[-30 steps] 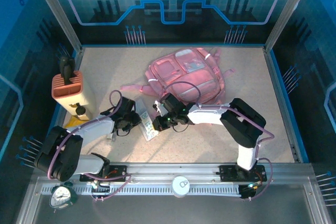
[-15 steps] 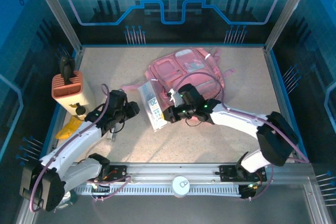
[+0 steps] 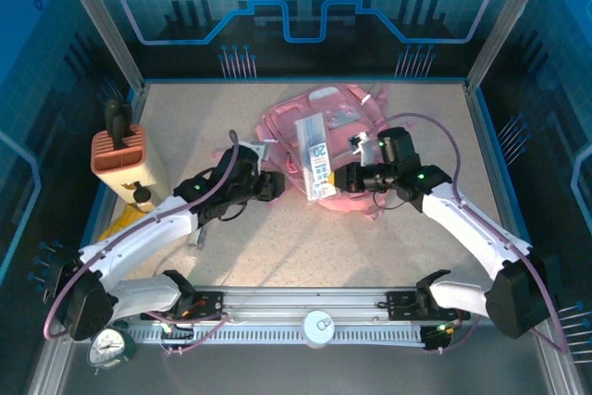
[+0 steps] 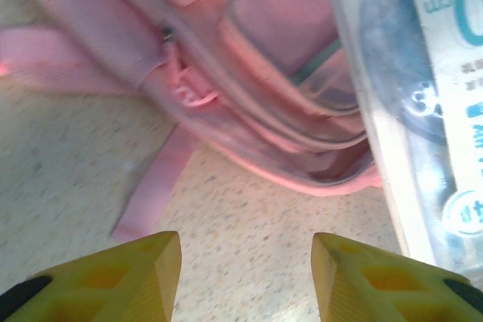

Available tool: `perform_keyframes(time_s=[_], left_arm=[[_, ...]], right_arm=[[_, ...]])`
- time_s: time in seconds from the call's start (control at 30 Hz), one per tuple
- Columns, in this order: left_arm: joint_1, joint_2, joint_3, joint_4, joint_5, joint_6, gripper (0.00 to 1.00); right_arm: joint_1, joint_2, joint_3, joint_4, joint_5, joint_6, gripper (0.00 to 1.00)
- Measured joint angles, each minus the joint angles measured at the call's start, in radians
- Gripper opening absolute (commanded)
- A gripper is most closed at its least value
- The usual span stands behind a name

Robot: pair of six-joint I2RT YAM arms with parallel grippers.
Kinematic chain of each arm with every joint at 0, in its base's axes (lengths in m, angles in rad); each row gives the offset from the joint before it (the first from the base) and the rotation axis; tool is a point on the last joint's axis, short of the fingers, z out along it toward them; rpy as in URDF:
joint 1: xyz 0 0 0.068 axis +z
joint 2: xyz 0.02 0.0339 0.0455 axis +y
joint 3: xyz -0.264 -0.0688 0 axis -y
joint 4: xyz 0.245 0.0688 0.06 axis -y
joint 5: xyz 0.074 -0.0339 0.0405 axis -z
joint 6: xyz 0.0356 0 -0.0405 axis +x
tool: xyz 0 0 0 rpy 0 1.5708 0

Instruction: Pack the student bag

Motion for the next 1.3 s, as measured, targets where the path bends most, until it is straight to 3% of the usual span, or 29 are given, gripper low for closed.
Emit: perform_keyframes(time_s=[0.43, 0.73, 0.97, 1.1, 1.3], left_arm=[[-0.101, 0.322, 0.213, 0.120, 0.055, 0.323, 0.63], [-0.179, 0.605, 0.400, 0.152, 0.024, 0.513, 0.64], [-0.199, 0.768, 0.531, 0.151, -0.066, 0.596, 0.65], [-0.198, 0.834, 0.591, 0.138, -0.142, 0.610, 0.55], [-0.198, 0.895, 0.674, 0.103, -0.226, 0.618, 0.26]], right_arm=[[-0.354, -0.219, -0.078, -0.218, -0.112, -0.003, 0.00], [-0.580, -0.278, -0.163, -0.250, -0.129, 0.005, 0.00], [-0.643, -0.278, -0.209, -0.242, -0.125, 0.019, 0.00], [-0.658, -0.278, -0.218, -0.219, -0.125, 0.020, 0.00], [-0.658, -0.278, -0.225, -0.208, -0.126, 0.019, 0.00]])
